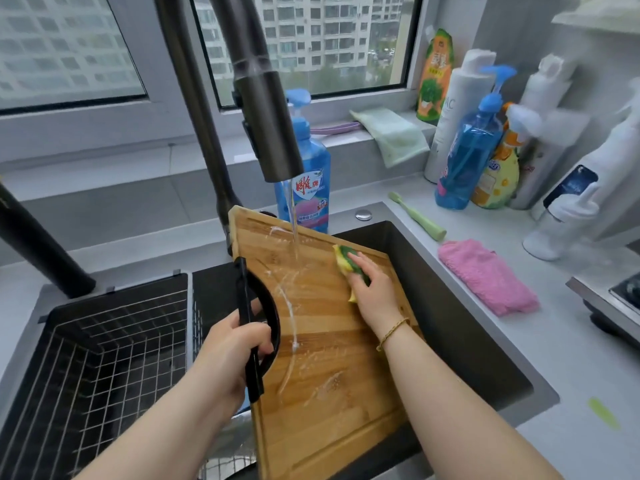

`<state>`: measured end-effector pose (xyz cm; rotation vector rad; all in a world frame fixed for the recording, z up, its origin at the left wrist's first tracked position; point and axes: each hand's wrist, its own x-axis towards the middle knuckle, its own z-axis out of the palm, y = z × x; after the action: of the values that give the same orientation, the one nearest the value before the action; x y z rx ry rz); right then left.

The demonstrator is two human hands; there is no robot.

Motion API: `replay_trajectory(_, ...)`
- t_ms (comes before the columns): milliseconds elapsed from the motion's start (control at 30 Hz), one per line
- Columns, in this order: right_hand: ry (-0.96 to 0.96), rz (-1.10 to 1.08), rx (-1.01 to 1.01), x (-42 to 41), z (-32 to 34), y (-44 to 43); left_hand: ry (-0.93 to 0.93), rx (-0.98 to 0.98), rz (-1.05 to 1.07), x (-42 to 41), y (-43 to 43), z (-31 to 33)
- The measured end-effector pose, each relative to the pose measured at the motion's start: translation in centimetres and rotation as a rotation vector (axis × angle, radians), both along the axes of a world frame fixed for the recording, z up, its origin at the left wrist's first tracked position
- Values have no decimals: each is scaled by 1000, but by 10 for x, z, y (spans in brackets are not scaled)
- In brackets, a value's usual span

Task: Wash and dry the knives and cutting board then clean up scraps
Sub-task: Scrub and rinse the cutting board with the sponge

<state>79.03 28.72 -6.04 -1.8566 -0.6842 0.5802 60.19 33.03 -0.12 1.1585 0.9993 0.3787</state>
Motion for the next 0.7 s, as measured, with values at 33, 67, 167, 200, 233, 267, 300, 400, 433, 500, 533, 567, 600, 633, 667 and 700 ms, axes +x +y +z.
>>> replay_trajectory(33, 64, -92, -18, 8, -3, 1, 9, 0, 2, 0, 0, -2)
replay_trajectory(67, 118, -181, -38, 14, -6, 4, 16, 0, -1, 1, 0, -4)
replay_trajectory(167, 96, -149, -38, 5, -4, 14, 35, 12, -19, 4, 1, -7)
replay_trajectory(200, 54, -60, 2, -3, -3, 17, 34, 8, -22, 5, 2, -8)
replay_trajectory(233, 4, 33, 28, -10, -1, 19, 30, 3, -23, 7, 3, -8)
replay_trajectory(267, -49, 106, 31, -14, -1, 21, 34, -2, -23, 9, 5, -9)
replay_trajectory(300, -82, 141, 17, -10, -4, 21, 40, 0, -20, 9, 5, -9)
replay_trajectory(400, 26, -30, -77, 15, -19, 14, 19, -15, -17, 5, 5, -10)
replay_trajectory(433, 80, -113, -107, 21, -23, 9, 19, -13, -16, 4, 5, -9)
replay_trajectory(500, 99, -140, -140, 15, -23, 1, 29, -14, -13, 3, 7, -9)
replay_trajectory(533, 74, -95, -142, 5, -21, -3, 23, -21, -17, 3, 8, -9)
replay_trajectory(567, 51, -32, -119, -7, -18, -7, 24, -25, -9, 4, 9, -10)
replay_trajectory(600, 35, 35, -89, -21, -17, -14, 24, -36, 4, 6, 9, -10)
replay_trajectory(633, 25, 99, -60, -35, -15, -23, 32, -40, 16, 7, 10, -11)
replay_trajectory(667, 15, 157, -49, -45, -12, -32, 40, -42, 20, 7, 10, -13)
replay_trajectory(700, -6, 195, -53, -50, -13, -42, 44, -39, 22, 8, 9, -14)
